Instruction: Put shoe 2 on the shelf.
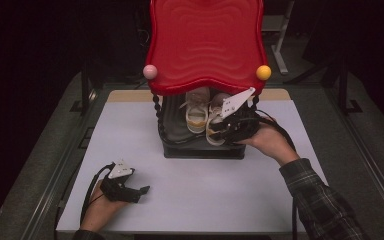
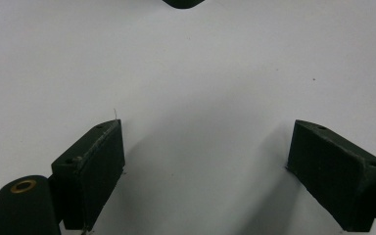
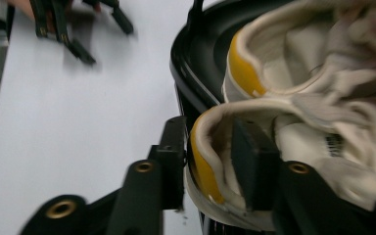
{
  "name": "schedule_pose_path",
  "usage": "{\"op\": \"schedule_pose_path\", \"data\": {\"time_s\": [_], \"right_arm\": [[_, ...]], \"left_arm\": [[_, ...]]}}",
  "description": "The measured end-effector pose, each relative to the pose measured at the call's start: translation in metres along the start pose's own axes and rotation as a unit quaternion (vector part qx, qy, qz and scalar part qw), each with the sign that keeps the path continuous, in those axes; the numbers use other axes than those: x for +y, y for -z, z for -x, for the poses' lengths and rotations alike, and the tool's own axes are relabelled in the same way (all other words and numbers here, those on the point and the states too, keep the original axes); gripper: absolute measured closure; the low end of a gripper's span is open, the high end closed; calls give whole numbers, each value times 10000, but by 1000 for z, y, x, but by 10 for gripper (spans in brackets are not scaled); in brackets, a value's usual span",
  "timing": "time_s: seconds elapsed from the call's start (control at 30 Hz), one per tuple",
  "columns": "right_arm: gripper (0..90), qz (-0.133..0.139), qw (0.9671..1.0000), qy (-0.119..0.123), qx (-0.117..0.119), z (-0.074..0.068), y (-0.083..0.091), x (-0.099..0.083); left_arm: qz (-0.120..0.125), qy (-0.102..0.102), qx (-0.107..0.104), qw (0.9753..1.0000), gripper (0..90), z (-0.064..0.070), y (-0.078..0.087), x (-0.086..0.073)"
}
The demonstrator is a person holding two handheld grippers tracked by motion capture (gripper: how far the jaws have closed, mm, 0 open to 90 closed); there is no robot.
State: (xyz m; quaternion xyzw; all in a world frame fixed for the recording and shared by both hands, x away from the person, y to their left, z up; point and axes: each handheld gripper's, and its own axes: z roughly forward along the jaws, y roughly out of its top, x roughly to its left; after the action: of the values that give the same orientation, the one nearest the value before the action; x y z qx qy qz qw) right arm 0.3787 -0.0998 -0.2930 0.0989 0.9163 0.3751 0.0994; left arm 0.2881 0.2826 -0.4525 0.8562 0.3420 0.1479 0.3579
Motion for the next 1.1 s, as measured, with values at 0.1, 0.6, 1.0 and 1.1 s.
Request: {"op": "schedule_pose_path", "data": {"time_s": [0.1,0.6,1.0,1.1], "right_arm": [[625,181,9998,-44,-72,-7,11,3],[886,855,9918,-892,-318,-30,49,-40],[897,853,9822,-1539,-654,-23,24,-78],[897,857,9811,-1581,-712,-22,20,-76]], "left_arm": [[-22,92,32,10000,145,0,1,2],[626,75,-938,9936,896,31,11,97],[973,-365,-1014,9894,897,53,-30,168],[1071,-396,-982,9886,896,57,-37,178]]}}
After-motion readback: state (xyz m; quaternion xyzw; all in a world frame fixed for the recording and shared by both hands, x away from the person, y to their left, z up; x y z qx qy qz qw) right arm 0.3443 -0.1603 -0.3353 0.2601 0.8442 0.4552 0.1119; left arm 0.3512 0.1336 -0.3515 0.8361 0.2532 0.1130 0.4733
